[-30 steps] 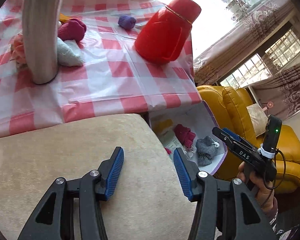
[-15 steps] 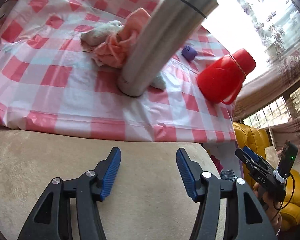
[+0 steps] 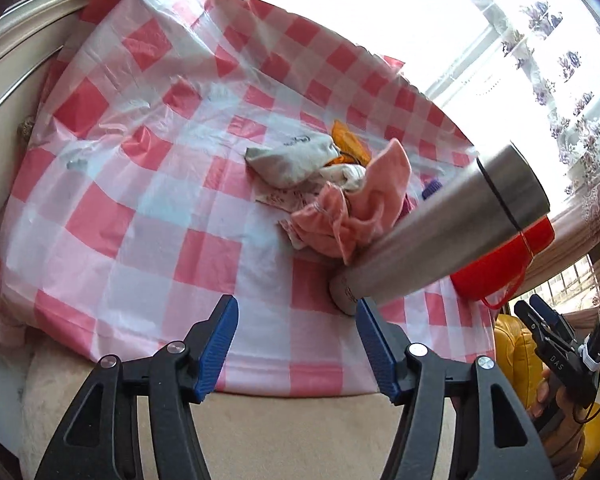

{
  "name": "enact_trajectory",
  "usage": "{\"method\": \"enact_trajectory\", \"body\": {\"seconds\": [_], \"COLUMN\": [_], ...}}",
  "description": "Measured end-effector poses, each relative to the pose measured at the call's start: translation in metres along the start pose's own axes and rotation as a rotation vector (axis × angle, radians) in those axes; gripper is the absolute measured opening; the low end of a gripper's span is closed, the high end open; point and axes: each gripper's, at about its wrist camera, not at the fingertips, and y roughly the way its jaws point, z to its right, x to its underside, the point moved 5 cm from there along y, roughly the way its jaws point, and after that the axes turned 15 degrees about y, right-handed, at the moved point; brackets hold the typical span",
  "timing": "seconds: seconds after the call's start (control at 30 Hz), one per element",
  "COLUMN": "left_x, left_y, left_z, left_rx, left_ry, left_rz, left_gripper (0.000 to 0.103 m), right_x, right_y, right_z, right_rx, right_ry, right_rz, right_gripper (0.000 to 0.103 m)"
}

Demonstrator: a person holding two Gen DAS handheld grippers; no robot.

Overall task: Organize soft objects
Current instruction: 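Move both tools back over the table toward the purple cap and grey pouch, then grasp the purple knit cap with the right tool while the left tool grasps the grey drawstring pouch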

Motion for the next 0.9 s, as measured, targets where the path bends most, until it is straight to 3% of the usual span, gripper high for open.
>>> {"method": "enact_trajectory", "body": {"seconds": [0.23, 0.4, 0.6, 0.9], "left_x": [-0.049, -0.087, -0.128, -0.154], "left_y": [0.015, 0.039, 0.089, 0.165], "left_z": [-0.019, -0.024, -0.024, -0.029], "left_rx": [-0.017, -0.031, 0.012, 0.116], "left_ry": [0.008, 0.06, 0.104, 0.11], "left_rz": [0.028, 0.03, -0.016, -0.071], "left_gripper": [0.068, 0.078, 0.081, 0.082], "right_x": [-0.063, -0.098, -0.119, -0.131], "right_y": [0.049, 0.095, 0.158, 0.242], "right_z": [-0.017, -0.017, -0.011, 0.019], "right_rx": [0.034, 0.08, 0.153, 0.374], "right_ry": [0.022, 0.079, 0.151, 0.223], "right_rz": [0.028, 0.035, 0.001, -0.042], "right_gripper": [0.081, 0.081, 0.081, 0.081]}}
